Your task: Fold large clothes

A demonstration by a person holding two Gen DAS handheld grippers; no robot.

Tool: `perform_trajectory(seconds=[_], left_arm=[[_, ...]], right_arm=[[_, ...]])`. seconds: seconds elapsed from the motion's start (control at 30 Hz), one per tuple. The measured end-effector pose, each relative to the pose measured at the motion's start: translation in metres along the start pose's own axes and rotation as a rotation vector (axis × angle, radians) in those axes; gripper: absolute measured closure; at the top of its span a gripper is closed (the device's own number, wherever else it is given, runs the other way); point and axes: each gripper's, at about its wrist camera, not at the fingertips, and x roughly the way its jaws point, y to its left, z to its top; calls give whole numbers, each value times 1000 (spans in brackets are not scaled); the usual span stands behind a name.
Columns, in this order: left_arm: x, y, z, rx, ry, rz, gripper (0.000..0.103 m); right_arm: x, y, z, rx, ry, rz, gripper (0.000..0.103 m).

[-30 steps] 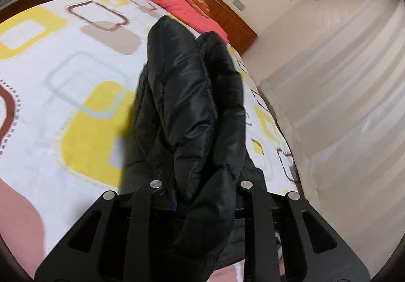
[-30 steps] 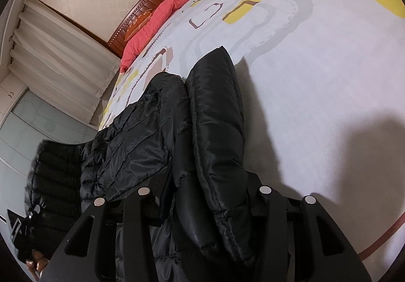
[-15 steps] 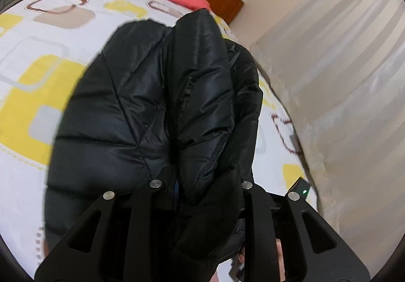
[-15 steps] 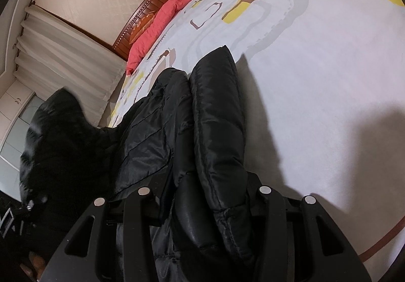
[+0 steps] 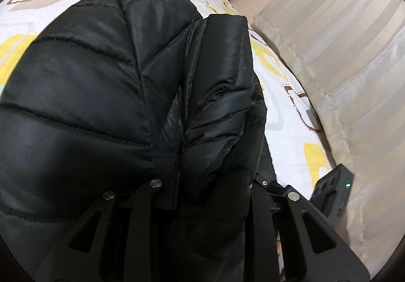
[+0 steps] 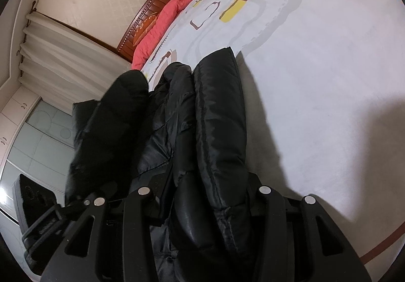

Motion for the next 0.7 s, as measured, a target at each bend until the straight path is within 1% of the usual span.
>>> perform_trajectory(seconds=[0.1, 0.17, 0.27, 0.4, 0.47, 0.5, 0.57, 0.67, 0.7], left_arm=[[9, -2, -2, 10, -6, 3, 81], [9, 10, 0, 9, -6, 0, 81], [7, 13, 0, 18, -8, 0, 81], [-1, 4, -6, 50, -13, 11, 80], [-10, -3, -8, 69, -16, 17, 77], [-14, -4, -8, 72, -16, 16, 74], [-19, -7, -9, 73, -15, 17, 70], [-33, -14, -9, 83, -24, 19, 64], [-40, -18, -9, 94, -30, 18, 57]], right_arm=[[1, 0, -2, -1, -5, -2, 61], [1, 0, -2, -4, -7, -3, 61], [-1, 0, -2, -8, -9, -7, 61], [-6, 1, -2, 0, -8, -2, 58], [-11, 0, 0, 3, -8, -3, 51], [-14, 1, 0, 4, -11, -6, 48], [-25, 1, 0, 1, -37, -30, 40], [-44, 2, 0, 0, -70, -45, 39], [-49, 2, 0, 0, -76, -50, 39]])
